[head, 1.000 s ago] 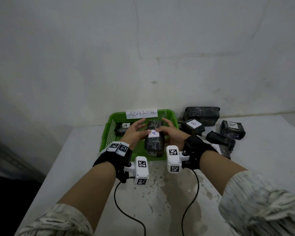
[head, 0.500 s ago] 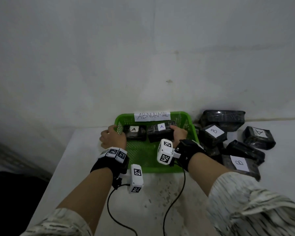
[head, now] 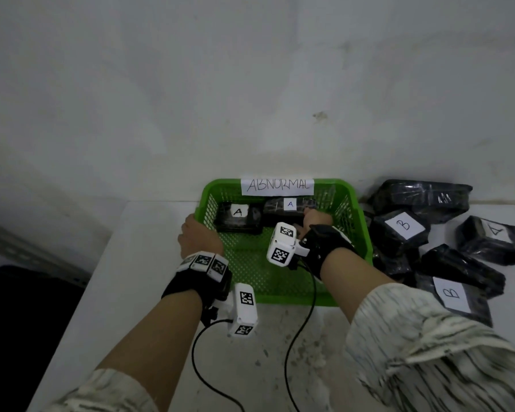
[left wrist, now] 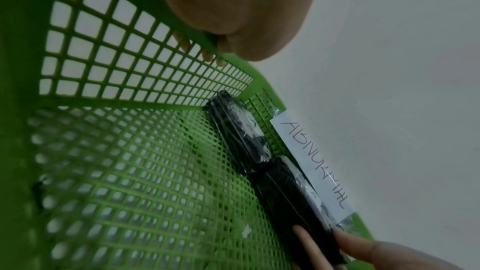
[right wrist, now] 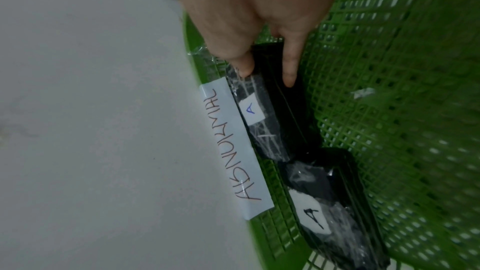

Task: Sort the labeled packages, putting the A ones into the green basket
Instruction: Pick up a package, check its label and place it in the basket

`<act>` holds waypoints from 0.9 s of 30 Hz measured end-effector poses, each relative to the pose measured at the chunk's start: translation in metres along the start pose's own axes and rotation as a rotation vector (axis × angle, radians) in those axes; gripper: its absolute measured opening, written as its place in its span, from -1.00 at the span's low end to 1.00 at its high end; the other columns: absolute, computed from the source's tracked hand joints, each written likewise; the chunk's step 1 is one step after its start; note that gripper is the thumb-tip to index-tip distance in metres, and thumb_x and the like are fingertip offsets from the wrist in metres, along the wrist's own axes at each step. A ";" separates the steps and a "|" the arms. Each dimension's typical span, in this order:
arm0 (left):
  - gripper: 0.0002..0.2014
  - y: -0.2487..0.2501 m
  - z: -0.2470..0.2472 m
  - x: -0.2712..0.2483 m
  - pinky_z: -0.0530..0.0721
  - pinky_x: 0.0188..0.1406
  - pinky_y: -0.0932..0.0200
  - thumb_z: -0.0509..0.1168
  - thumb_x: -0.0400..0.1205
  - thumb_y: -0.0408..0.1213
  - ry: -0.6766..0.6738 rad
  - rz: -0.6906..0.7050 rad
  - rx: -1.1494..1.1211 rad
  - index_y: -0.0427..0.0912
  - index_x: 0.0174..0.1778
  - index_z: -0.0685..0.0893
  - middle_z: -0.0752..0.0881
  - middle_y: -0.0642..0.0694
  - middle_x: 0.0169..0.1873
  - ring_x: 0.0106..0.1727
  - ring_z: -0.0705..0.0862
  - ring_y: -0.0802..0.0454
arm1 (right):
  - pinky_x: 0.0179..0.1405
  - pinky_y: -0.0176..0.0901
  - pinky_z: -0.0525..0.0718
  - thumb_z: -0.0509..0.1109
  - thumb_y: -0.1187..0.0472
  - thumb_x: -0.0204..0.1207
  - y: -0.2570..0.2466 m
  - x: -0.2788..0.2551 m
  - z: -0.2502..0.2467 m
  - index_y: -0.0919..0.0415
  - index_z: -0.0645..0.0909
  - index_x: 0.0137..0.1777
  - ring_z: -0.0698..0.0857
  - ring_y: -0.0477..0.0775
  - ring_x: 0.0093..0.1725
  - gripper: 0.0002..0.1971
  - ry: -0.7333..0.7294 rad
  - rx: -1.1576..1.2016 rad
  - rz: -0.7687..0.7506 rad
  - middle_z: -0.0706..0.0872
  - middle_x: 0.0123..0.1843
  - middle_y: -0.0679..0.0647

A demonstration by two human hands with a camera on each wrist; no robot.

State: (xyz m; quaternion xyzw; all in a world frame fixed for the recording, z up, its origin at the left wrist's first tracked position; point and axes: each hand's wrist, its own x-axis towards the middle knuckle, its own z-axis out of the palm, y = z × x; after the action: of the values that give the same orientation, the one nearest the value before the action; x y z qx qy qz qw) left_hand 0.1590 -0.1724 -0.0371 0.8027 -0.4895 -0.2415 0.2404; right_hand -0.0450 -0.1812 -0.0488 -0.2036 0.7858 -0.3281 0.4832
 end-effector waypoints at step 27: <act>-0.42 0.123 0.094 -0.169 -0.19 0.59 -0.17 0.16 0.68 -0.08 -0.335 0.238 0.134 -0.16 0.60 0.20 0.12 -0.22 0.63 0.67 -0.08 -0.16 | -0.34 -0.26 0.41 0.27 0.25 0.64 0.017 -0.061 -0.198 0.14 0.57 0.18 0.50 -0.06 -0.25 -0.84 -0.039 0.503 -0.245 0.56 -0.24 0.01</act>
State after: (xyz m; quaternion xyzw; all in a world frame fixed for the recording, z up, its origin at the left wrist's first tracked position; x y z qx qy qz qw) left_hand -0.0505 -0.0842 -0.0069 0.7021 -0.6289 -0.3083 0.1283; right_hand -0.1943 -0.0671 0.0403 -0.1772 0.6399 -0.5648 0.4900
